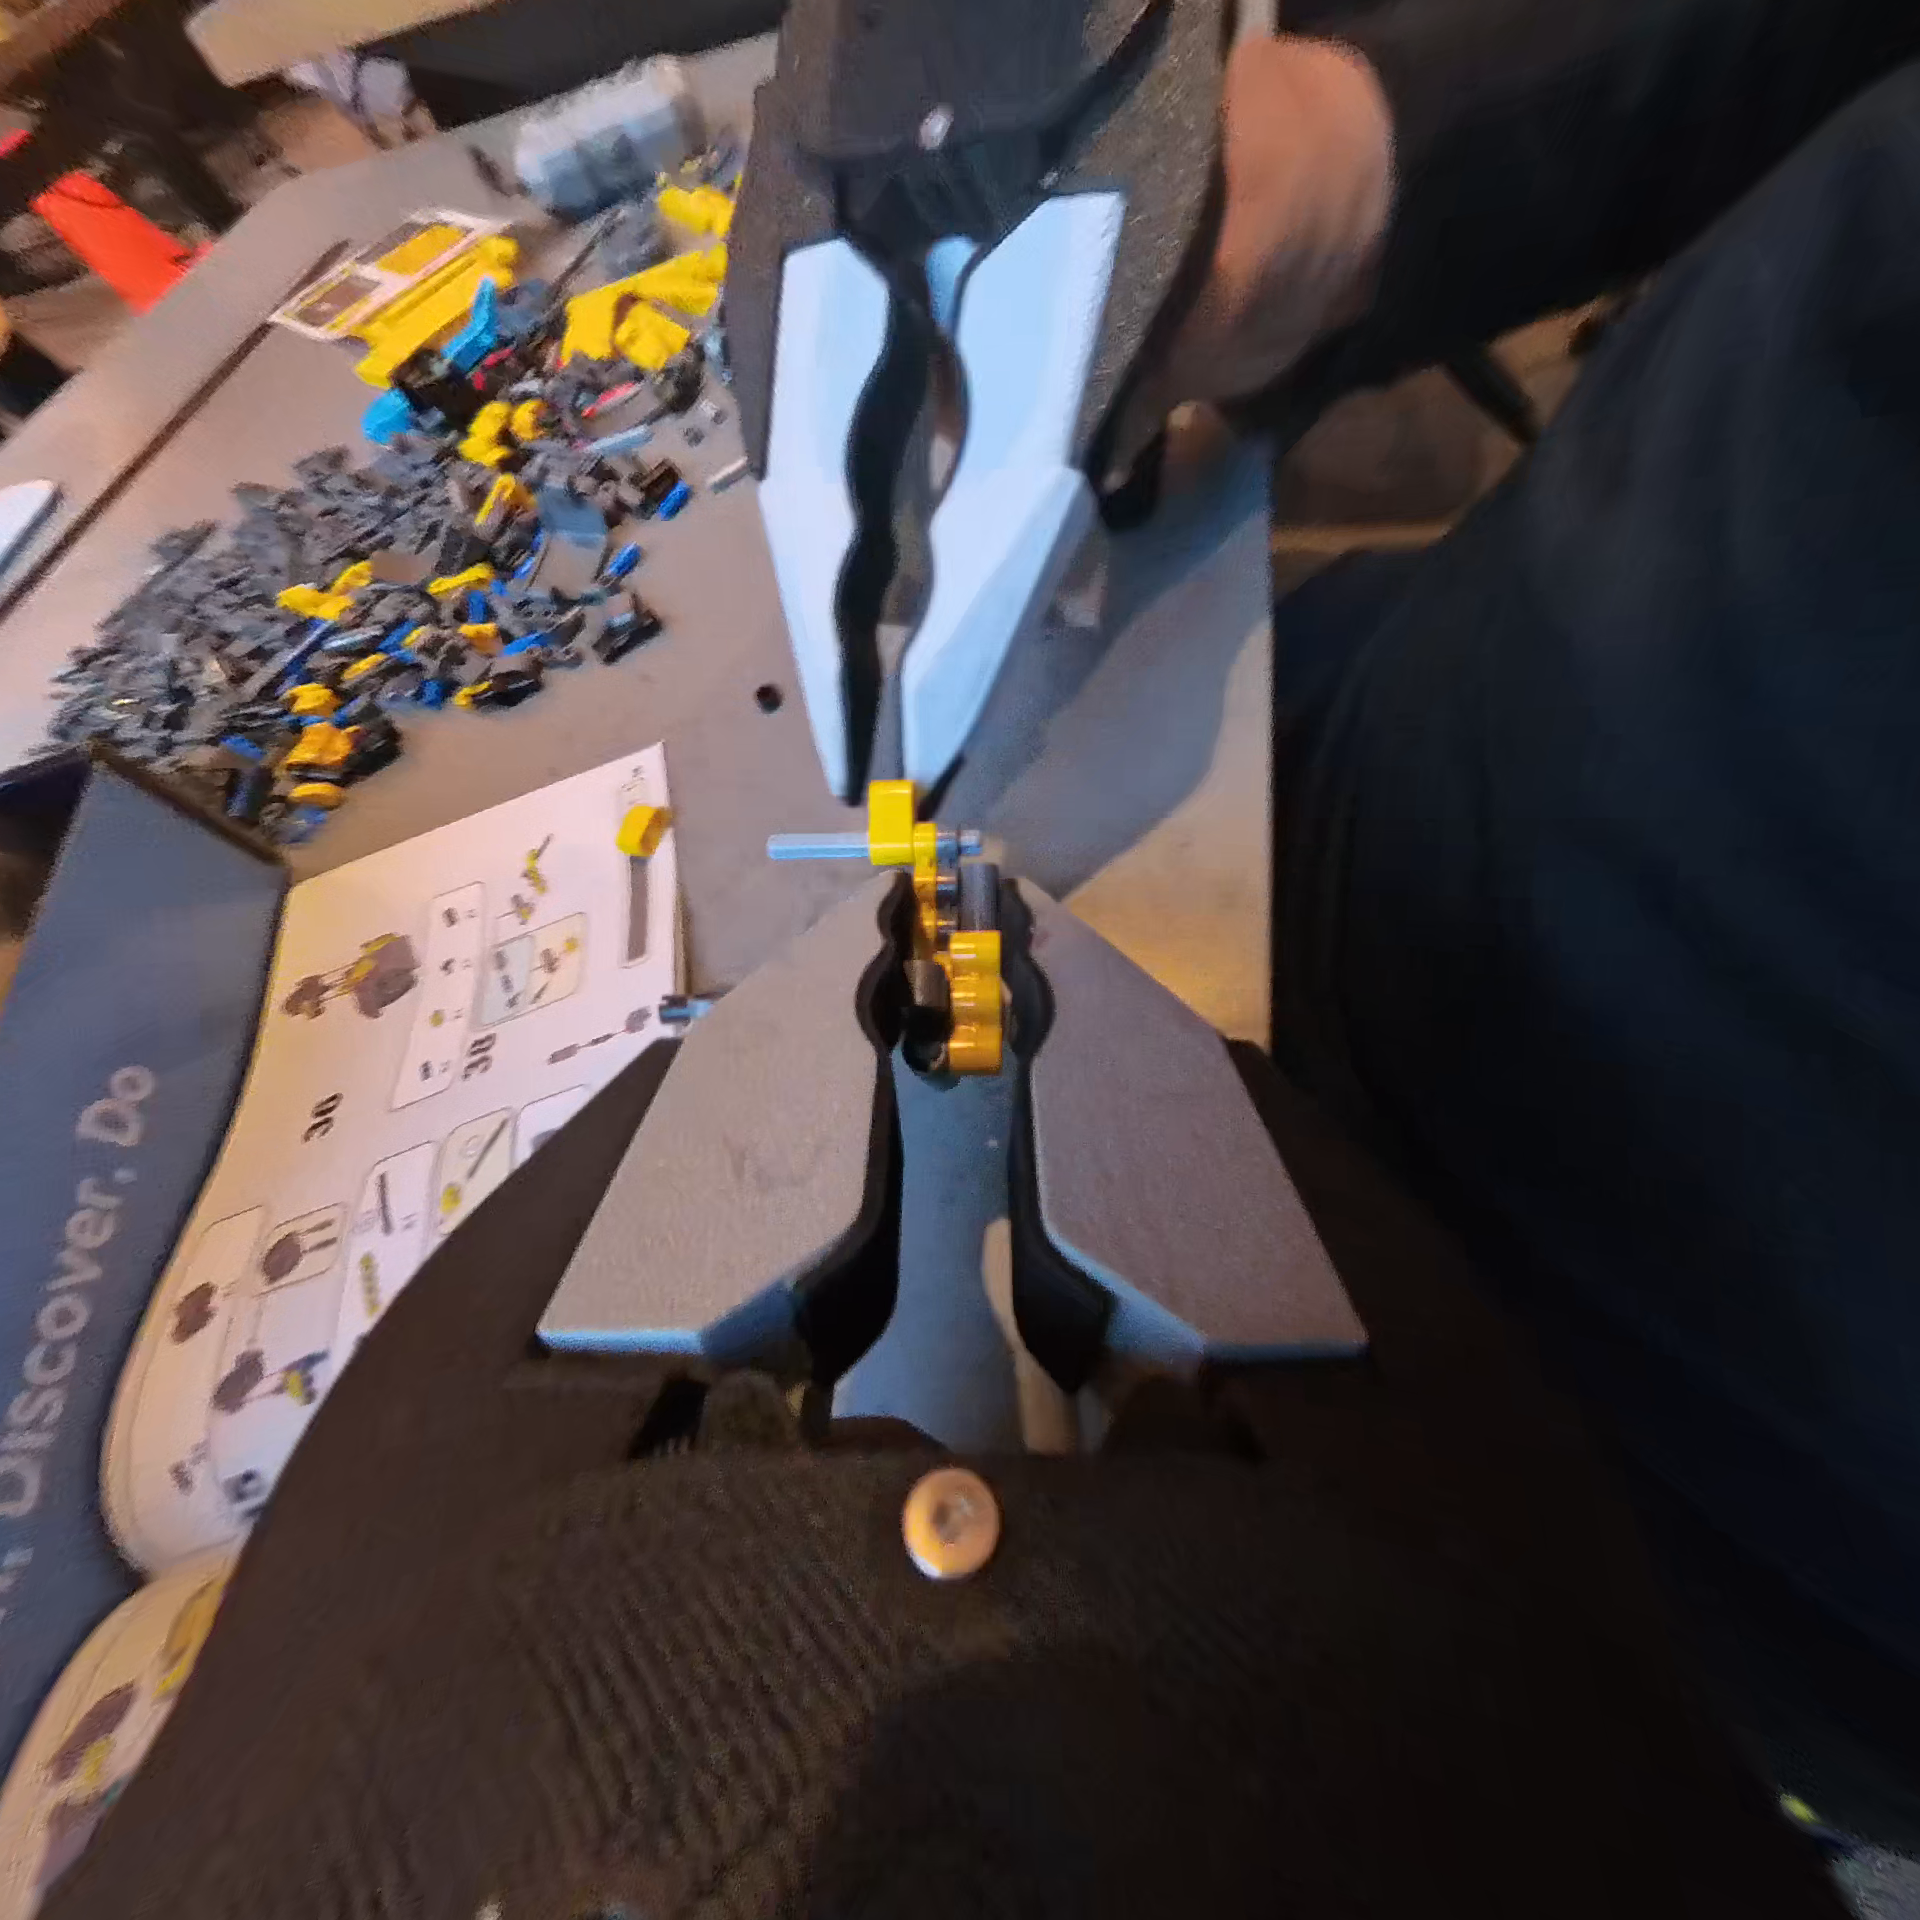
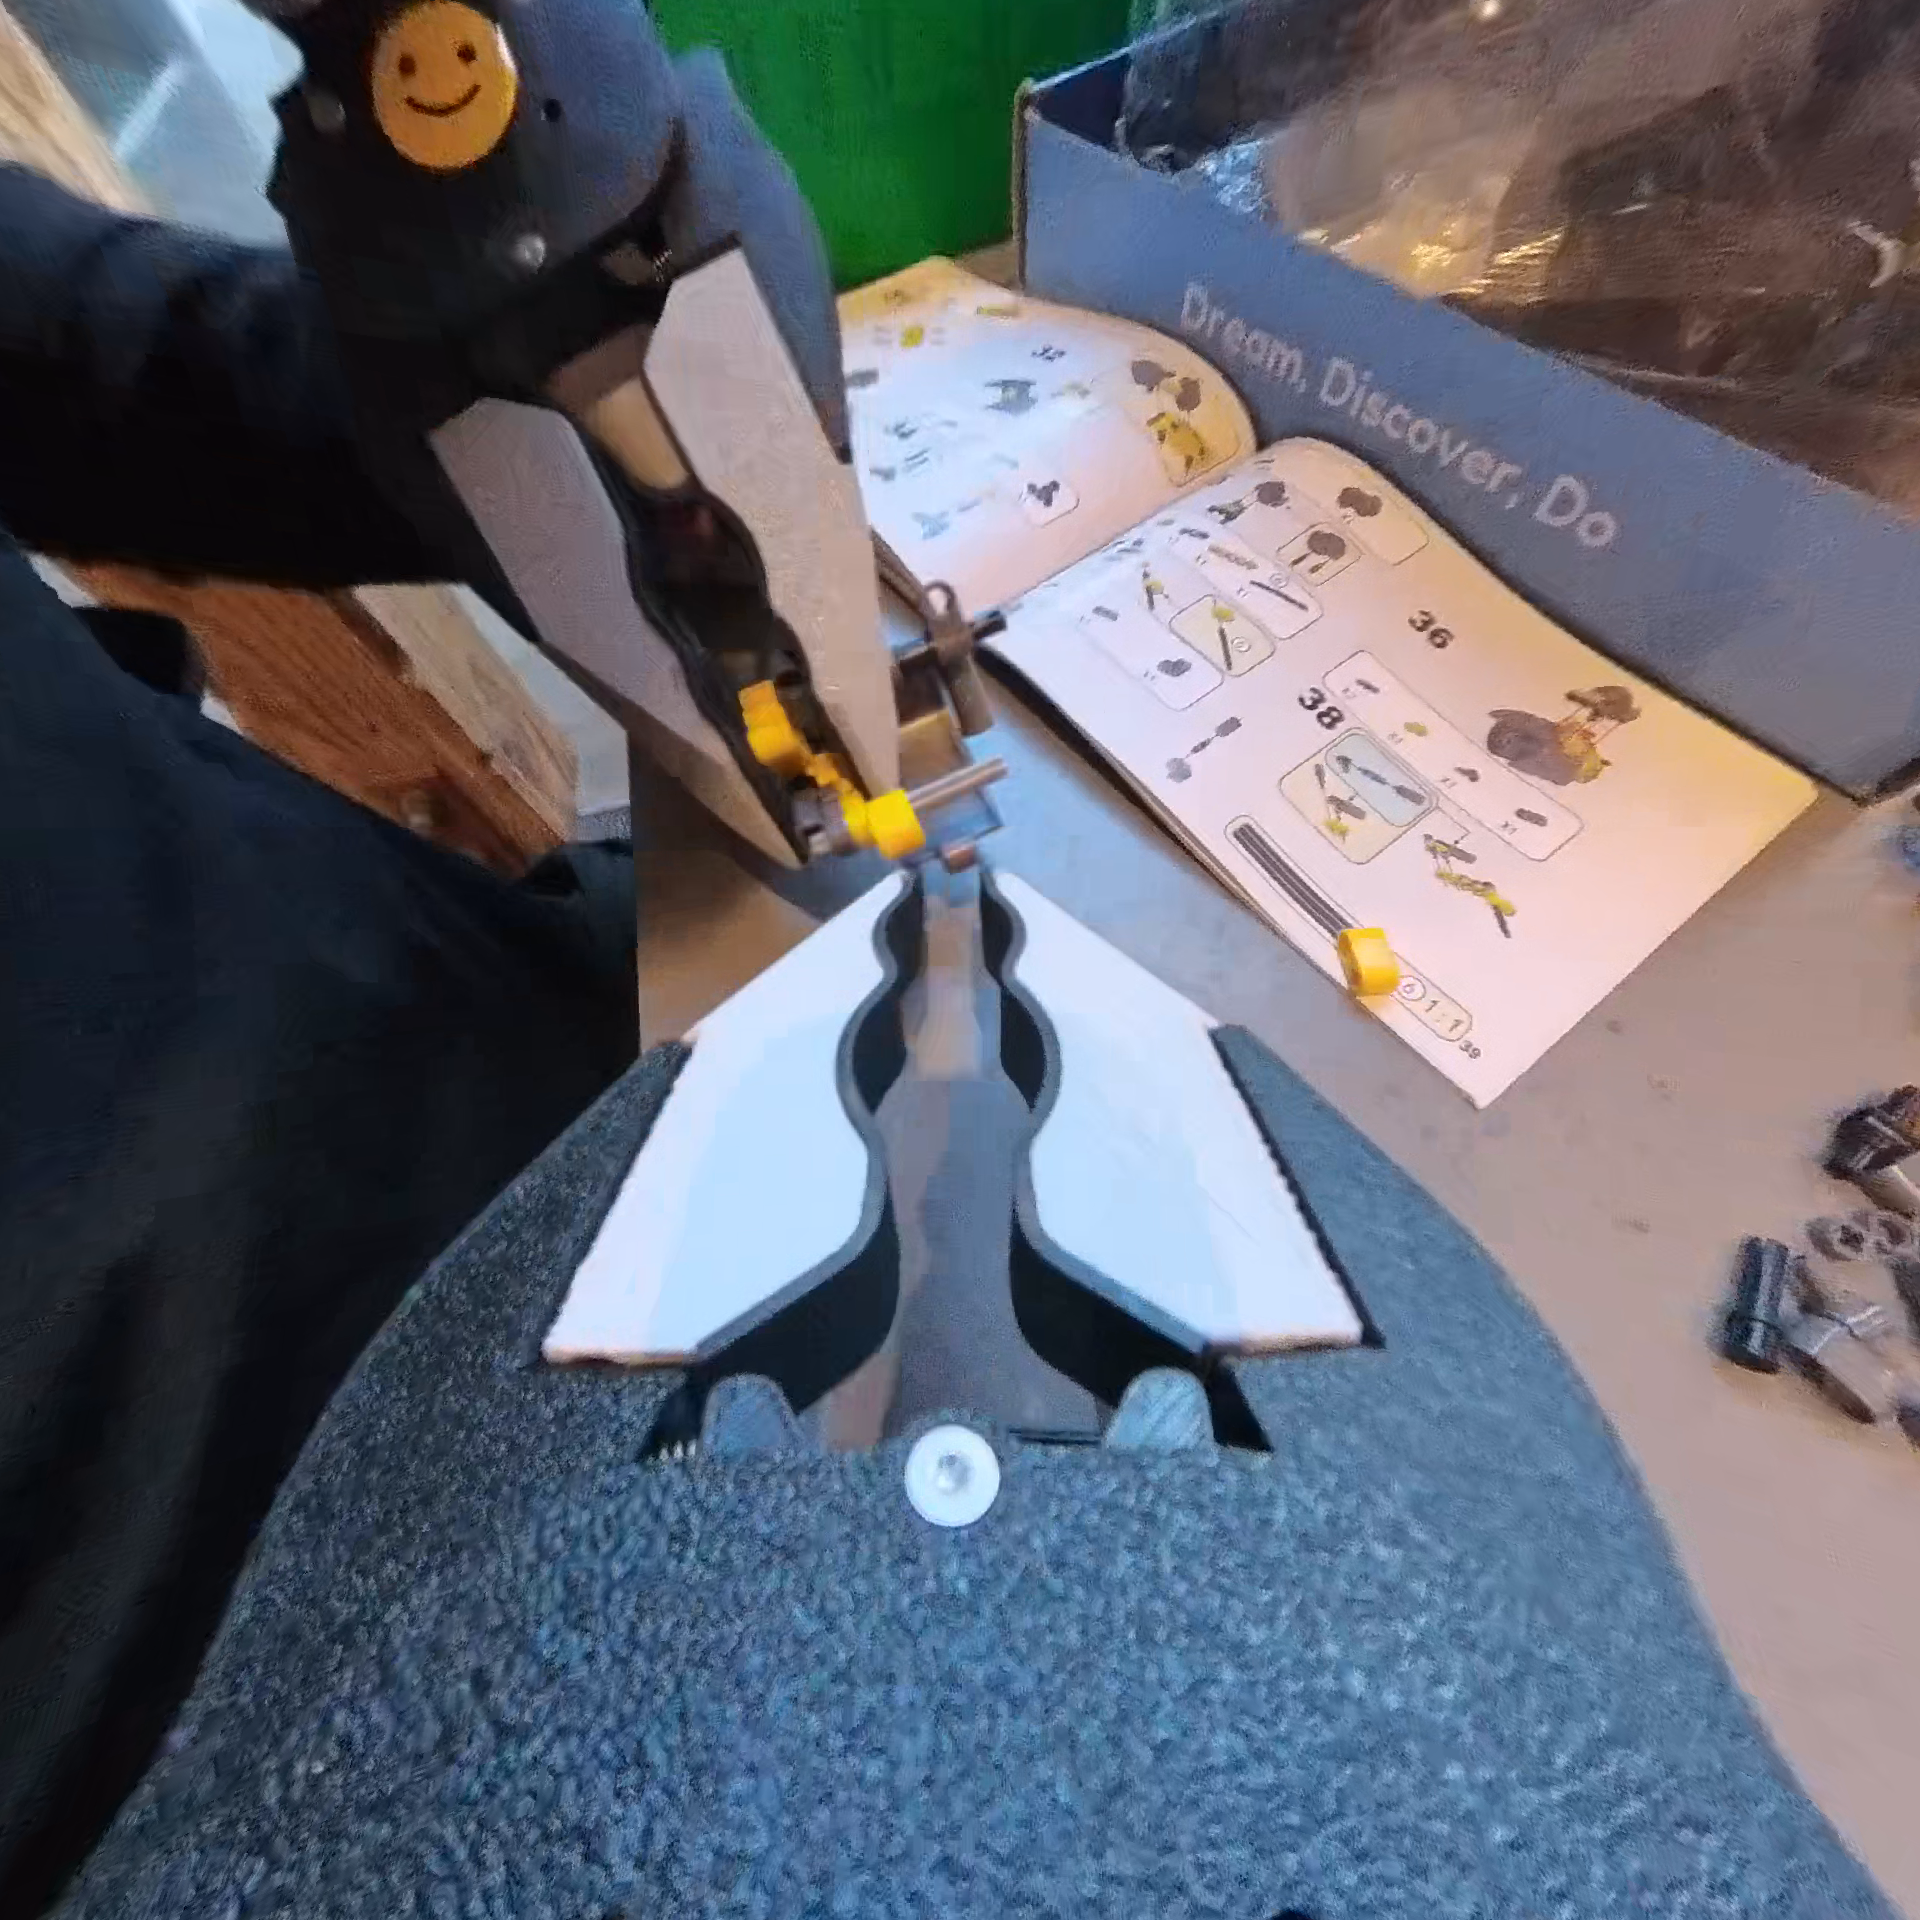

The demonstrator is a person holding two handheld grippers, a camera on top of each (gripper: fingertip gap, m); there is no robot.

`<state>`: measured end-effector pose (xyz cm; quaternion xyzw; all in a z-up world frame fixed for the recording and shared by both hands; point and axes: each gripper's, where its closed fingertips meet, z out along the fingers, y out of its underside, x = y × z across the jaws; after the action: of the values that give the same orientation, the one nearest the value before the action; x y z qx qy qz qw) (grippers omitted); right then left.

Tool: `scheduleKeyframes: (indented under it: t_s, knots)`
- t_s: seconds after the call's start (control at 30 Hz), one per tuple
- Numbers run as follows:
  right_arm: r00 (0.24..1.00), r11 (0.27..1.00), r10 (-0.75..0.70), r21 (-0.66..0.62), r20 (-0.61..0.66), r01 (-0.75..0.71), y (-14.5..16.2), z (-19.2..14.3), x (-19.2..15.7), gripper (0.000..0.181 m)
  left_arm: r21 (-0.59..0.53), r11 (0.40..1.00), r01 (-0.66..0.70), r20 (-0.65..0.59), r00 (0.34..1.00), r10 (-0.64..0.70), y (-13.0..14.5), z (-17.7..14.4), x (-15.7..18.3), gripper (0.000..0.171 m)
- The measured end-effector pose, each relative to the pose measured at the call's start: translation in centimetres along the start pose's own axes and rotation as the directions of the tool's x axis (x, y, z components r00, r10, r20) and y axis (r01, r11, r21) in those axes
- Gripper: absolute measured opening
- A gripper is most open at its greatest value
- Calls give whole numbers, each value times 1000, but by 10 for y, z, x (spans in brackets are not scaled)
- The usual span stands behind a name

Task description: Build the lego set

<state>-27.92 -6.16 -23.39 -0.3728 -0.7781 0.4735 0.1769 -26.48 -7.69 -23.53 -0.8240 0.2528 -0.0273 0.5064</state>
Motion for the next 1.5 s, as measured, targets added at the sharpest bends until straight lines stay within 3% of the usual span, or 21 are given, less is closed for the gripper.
scheduleKeyframes:
  t_s: [0.1, 0.23, 0.3, 0.43, 0.57, 0.77, 0.9, 1.07, 1.17, 1.33, 1.43, 1.5]
  knots:
    - [997, 990, 66, 119, 32, -69, -15, -10, -1, 24, 106, 992, 75, -57, 996, -69, -13, -11, 1, 14]
    - [998, 974, 41, 222, 47, -51, -26, -20, -10, 31, 156, 979, 130, -103, 988, -114, -19, -16, 2, 15]
    - [999, 976, 20, 215, 32, -26, -24, -21, -12, 31, 126, 983, 133, -91, 988, -122, -15, -14, -1, 15]
    - [1000, 985, -6, 175, -3, 6, -17, -20, -11, 30, -42, 997, 60, -85, 994, -63, 7, 0, 7, 14]
    - [999, 981, -42, 187, -27, 46, -18, -22, -13, 29, -78, 997, -7, -26, 1000, 5, 10, 6, 4, 14]
    - [998, 973, -60, 224, -19, 63, -20, -28, -18, 34, 167, 980, 113, -149, 985, -88, -30, -5, 10, 15]
    - [998, 967, -59, 249, -15, 61, -21, -35, -19, 34, 298, 895, 332, -309, 921, -238, -49, -22, 5, 15]
    - [995, 960, -90, 264, -37, 97, -30, -42, -18, 39, 497, 662, 561, -491, 811, -318, -79, -46, -6, 15]
    - [980, 943, -186, 268, -71, 198, -45, -49, -18, 43, 461, 608, 646, -604, 730, -318, -84, -48, 1, 15]
    - [877, 843, -467, 244, -112, 480, -69, -53, -38, 49, 312, 659, 685, -701, 634, -326, -86, -35, 19, 15]
    - [804, 784, -592, 198, -48, 589, -60, -46, -52, 20, 250, 669, 700, -739, 584, -336, -87, -30, 26, 15]
    - [812, 799, -583, 164, -27, 579, -54, -42, -49, 19, 224, 689, 689, -715, 597, -365, -81, -24, 25, 15]
